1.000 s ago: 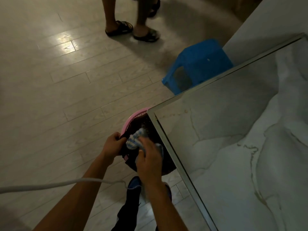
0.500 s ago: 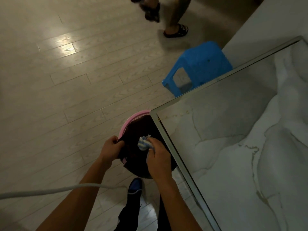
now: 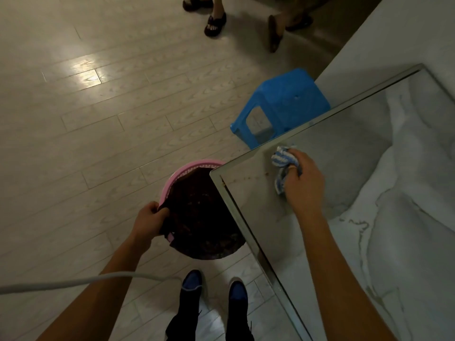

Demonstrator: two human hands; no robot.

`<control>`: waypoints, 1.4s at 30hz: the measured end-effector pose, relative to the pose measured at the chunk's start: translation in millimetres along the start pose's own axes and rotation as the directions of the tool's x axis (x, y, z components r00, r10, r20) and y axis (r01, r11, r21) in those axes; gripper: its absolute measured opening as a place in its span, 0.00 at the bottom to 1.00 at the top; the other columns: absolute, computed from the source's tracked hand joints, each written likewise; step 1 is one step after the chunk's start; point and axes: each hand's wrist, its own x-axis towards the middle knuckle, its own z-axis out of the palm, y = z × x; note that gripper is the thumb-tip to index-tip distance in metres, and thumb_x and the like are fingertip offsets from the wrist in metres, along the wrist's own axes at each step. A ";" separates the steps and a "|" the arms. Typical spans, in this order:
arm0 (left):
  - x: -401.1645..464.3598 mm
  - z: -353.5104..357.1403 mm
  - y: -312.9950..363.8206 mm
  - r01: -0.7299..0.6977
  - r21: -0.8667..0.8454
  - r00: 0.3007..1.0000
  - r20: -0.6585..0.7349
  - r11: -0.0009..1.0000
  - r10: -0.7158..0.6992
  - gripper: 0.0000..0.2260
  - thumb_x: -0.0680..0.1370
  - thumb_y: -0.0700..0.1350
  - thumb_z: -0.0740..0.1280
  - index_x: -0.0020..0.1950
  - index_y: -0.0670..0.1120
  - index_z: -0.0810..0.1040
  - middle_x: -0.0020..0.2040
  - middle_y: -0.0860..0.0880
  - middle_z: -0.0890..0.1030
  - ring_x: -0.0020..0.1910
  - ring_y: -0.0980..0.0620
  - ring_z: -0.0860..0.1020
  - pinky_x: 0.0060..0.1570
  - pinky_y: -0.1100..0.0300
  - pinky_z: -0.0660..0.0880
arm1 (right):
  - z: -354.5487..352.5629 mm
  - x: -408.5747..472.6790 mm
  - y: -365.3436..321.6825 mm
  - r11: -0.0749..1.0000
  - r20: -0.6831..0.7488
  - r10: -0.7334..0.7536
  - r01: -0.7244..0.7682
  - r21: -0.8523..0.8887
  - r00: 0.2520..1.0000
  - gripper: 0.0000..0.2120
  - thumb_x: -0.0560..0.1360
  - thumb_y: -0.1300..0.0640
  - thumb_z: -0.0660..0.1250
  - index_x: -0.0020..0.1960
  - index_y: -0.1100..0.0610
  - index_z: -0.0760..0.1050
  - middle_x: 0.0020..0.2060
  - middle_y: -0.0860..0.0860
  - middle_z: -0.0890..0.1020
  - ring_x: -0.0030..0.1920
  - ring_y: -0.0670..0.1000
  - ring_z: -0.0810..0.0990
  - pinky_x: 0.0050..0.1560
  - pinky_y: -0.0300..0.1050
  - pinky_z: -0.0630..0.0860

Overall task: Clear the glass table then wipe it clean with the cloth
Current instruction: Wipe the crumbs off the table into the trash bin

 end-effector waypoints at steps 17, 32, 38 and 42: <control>-11.8 8.5 5.5 -0.001 0.041 1.000 0.015 0.999 0.000 0.06 0.78 0.40 0.65 0.52 0.39 0.74 0.47 0.38 0.79 0.41 0.45 0.80 0.32 0.57 0.77 | 91.1 -112.0 -33.2 0.928 0.188 -0.365 0.374 -0.013 0.912 0.15 0.78 0.60 0.61 0.63 0.56 0.78 0.62 0.51 0.79 0.66 0.51 0.75 0.67 0.44 0.69; -18.1 6.3 -12.5 0.058 0.015 0.998 -0.018 0.998 -0.058 0.04 0.76 0.39 0.66 0.43 0.42 0.72 0.39 0.39 0.76 0.38 0.44 0.77 0.38 0.49 0.77 | 84.5 -159.5 -37.5 0.988 0.380 -0.150 0.152 0.025 0.913 0.20 0.77 0.53 0.55 0.64 0.55 0.77 0.61 0.50 0.79 0.62 0.50 0.78 0.63 0.36 0.72; -21.5 12.1 -10.0 0.068 0.025 0.997 0.035 0.997 -0.069 0.04 0.78 0.41 0.66 0.47 0.40 0.74 0.43 0.39 0.79 0.42 0.42 0.80 0.38 0.48 0.80 | -6.4 -99.5 -40.8 0.992 0.105 -0.086 0.075 0.106 0.991 0.20 0.74 0.68 0.59 0.61 0.53 0.77 0.56 0.45 0.79 0.54 0.44 0.77 0.56 0.34 0.74; -20.4 17.5 -10.1 0.057 0.046 0.998 0.030 0.997 -0.059 0.03 0.77 0.40 0.66 0.46 0.41 0.73 0.43 0.39 0.78 0.40 0.43 0.79 0.36 0.50 0.78 | -27.2 -39.9 19.3 0.991 -0.058 0.114 -0.117 -0.066 0.992 0.19 0.76 0.66 0.60 0.65 0.55 0.76 0.61 0.53 0.77 0.60 0.51 0.76 0.59 0.37 0.69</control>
